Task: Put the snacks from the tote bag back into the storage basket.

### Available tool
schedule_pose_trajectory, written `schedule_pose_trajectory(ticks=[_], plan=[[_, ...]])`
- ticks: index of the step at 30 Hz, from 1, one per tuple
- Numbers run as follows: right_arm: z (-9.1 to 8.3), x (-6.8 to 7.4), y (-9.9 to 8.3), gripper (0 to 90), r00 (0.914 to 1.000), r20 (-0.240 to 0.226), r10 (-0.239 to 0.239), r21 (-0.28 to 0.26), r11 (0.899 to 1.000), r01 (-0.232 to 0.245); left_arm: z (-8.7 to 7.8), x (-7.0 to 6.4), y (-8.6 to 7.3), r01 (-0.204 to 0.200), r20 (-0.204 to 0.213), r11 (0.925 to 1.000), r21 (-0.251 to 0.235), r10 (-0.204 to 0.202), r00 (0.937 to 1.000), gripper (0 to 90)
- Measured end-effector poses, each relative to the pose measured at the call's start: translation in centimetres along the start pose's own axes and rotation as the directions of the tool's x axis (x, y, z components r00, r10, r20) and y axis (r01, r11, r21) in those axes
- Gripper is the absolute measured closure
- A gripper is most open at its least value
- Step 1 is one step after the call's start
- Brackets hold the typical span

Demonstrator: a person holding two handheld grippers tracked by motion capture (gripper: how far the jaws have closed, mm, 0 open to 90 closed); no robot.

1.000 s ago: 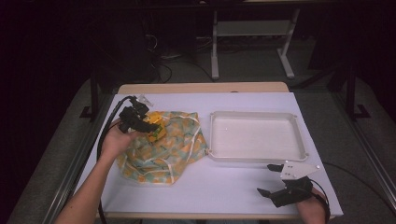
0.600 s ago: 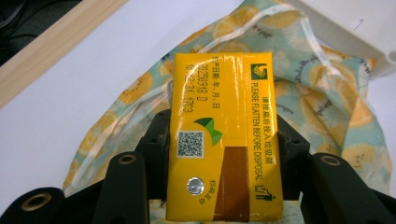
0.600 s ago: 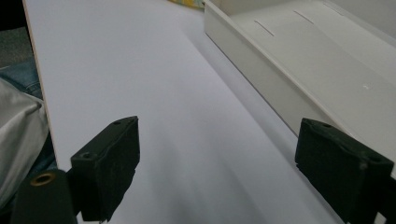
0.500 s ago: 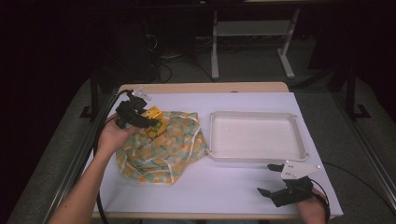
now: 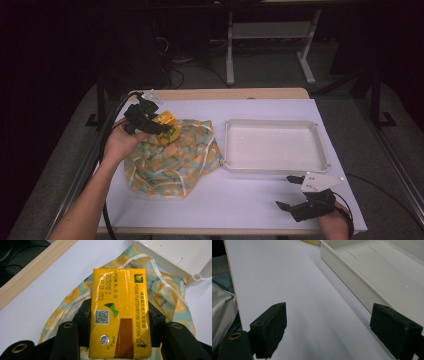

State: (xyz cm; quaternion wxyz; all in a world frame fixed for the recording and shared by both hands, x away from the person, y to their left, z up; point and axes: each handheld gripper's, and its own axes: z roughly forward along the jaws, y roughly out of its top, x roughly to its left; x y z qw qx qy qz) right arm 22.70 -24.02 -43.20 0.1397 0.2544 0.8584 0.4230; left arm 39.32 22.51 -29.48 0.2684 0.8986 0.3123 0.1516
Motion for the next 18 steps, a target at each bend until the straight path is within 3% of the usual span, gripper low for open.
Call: schedule_pose_trajectory(ticks=[14, 18], plan=[[-0.1, -0.1, 0.0, 13.5, 1.0, -0.001, 0.006, -0.008, 1.0, -0.006, -0.3, -0.5, 1.0, -0.002, 0.028, 0.9998, -0.02, 0.002, 0.9996, 50.4], [-0.1, -0.1, 0.0, 13.5, 1.0, 0.002, 0.006, -0.009, 1.0, -0.006, -0.5, -0.7, 1.3, -0.021, 0.022, 0.9997, -0.015, 0.021, 0.9995, 50.5]])
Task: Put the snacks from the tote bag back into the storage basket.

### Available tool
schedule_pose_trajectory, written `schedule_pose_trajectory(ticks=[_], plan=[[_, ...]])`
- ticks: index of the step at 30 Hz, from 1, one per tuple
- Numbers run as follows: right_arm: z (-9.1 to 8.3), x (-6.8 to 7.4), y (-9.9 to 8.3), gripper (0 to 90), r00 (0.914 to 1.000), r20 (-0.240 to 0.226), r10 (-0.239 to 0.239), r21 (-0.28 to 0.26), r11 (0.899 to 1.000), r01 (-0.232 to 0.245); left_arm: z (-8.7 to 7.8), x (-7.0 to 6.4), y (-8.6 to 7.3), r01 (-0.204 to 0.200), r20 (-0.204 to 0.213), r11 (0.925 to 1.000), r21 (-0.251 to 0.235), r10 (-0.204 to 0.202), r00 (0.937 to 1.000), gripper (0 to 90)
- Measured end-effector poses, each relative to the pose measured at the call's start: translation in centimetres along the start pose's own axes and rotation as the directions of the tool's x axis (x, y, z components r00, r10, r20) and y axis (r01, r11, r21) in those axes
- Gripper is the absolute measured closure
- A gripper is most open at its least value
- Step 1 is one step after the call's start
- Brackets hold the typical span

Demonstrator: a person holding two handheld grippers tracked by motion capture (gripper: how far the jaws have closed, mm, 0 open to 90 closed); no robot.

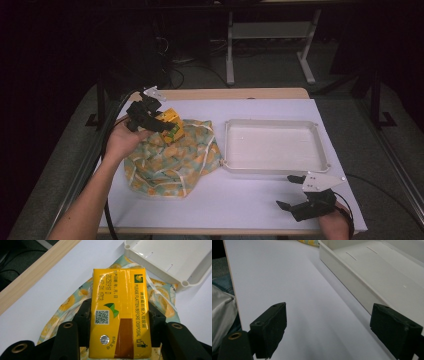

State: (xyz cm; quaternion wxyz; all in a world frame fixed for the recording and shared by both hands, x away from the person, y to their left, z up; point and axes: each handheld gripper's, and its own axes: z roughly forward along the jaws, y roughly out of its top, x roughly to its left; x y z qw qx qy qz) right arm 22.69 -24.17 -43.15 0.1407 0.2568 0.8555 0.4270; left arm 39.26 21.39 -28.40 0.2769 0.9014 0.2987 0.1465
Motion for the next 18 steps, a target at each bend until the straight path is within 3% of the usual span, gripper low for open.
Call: schedule_pose_trajectory(ticks=[9, 18], plan=[[0.0, 0.0, 0.0, 13.5, 1.0, 0.003, 0.005, 0.001, 1.0, -0.005, -0.2, -0.5, 0.9, -0.005, 0.002, 1.0, -0.003, 0.005, 1.0, 50.5], [-0.1, -0.1, 0.0, 13.5, 1.0, 0.003, -0.002, -0.003, 1.0, 0.002, -0.1, -1.5, 1.9, -0.035, 0.034, 0.9994, -0.007, 0.035, 0.9988, 50.4]])
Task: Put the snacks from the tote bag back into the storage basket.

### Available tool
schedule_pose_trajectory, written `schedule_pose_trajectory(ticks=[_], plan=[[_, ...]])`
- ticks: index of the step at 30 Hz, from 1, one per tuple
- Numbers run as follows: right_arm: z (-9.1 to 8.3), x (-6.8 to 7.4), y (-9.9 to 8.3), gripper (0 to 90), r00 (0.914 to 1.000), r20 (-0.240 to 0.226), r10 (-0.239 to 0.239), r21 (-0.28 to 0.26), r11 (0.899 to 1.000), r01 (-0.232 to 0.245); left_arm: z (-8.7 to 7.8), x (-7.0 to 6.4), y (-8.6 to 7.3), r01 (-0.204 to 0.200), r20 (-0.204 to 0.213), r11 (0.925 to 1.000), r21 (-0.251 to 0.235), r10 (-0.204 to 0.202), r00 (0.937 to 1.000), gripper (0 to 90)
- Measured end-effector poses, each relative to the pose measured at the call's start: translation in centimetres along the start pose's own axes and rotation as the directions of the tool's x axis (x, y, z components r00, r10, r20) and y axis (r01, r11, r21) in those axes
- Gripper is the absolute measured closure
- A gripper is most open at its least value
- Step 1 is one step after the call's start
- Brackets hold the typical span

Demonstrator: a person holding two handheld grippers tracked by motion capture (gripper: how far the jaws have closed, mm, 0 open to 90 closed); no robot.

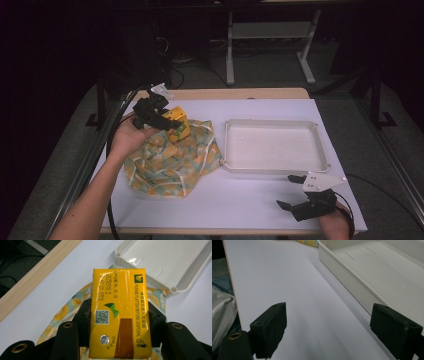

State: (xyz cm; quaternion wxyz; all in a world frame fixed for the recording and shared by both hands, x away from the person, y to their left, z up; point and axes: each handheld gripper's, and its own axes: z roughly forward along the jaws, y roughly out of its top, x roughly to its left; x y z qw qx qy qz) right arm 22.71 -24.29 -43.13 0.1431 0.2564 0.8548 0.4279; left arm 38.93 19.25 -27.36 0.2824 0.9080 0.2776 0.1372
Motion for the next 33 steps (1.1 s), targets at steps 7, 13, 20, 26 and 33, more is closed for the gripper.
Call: schedule_pose_trajectory(ticks=[7, 13, 20, 26, 33], plan=[[-0.1, 0.0, 0.0, 13.5, 1.0, 0.001, 0.001, -0.002, 1.0, -0.001, 0.0, -0.8, 0.9, -0.029, 0.01, 0.9996, -0.006, 0.029, 0.9995, 50.5], [-0.2, 0.0, 0.0, 13.5, 1.0, -0.001, 0.0, -0.003, 1.0, 0.0, 0.0, -1.4, 1.4, -0.044, 0.03, 0.999, -0.007, 0.044, 0.9986, 50.4], [-0.3, 0.1, 0.0, 13.4, 1.0, 0.001, 0.003, -0.006, 1.0, -0.003, 0.3, -2.5, 2.3, -0.079, 0.05, 0.9968, -0.006, 0.08, 0.9956, 50.5], [-0.3, 0.0, 0.0, 13.5, 1.0, 0.001, 0.004, -0.011, 1.0, -0.004, 0.7, -3.0, 2.8, -0.108, 0.064, 0.9941, 0.005, 0.108, 0.9921, 50.4], [-0.4, 0.0, -0.1, 13.5, 1.0, 0.0, 0.005, -0.013, 1.0, -0.005, 1.1, -3.6, 3.4, -0.128, 0.078, 0.9917, -0.001, 0.128, 0.9887, 50.4]])
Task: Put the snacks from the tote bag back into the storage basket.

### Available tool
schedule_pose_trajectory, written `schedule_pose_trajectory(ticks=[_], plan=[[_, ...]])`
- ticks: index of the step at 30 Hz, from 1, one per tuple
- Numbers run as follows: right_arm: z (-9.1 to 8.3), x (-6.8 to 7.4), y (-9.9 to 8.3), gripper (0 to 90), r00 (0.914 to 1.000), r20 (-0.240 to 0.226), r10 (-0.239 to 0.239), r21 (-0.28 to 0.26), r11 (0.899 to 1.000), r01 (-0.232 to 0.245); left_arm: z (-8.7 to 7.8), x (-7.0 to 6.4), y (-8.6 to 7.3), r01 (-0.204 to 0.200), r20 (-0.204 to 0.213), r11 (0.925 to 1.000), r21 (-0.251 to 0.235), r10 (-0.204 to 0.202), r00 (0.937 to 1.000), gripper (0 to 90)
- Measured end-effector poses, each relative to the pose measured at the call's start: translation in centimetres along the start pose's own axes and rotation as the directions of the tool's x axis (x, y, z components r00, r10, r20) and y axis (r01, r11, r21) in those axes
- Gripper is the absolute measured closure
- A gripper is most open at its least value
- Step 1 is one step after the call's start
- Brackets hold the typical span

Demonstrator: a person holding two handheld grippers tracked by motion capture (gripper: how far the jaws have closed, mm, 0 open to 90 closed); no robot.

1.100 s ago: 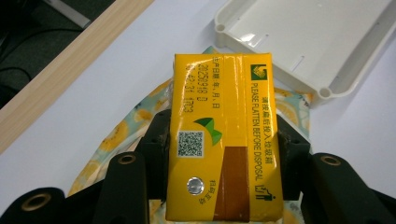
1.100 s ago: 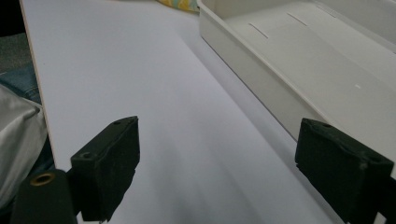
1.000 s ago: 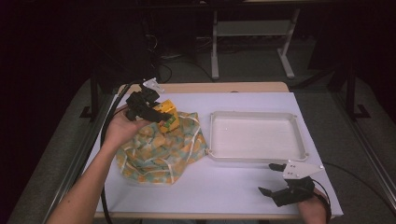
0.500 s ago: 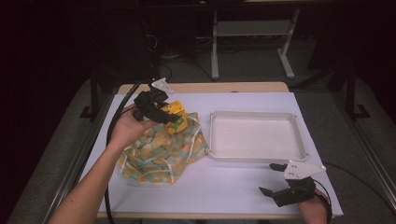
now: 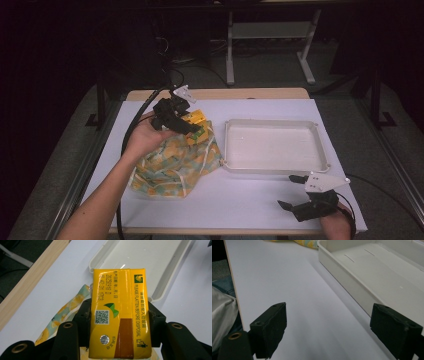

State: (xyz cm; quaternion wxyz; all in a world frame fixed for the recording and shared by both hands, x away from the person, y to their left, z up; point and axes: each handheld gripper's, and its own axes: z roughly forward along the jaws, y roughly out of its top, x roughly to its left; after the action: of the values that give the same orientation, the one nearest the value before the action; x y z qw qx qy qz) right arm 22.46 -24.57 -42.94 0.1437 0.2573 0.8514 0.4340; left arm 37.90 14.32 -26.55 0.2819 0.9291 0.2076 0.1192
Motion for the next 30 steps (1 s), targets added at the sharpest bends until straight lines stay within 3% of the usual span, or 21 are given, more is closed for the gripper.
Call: schedule_pose_trajectory(ticks=[30], plan=[[-0.1, -0.1, -0.1, 13.4, 0.9999, -0.015, -0.001, -0.014, 1.0, 0.001, 2.7, -1.6, 3.0, -0.069, 0.046, 0.9976, -0.01, 0.069, 0.9965, 50.4]])
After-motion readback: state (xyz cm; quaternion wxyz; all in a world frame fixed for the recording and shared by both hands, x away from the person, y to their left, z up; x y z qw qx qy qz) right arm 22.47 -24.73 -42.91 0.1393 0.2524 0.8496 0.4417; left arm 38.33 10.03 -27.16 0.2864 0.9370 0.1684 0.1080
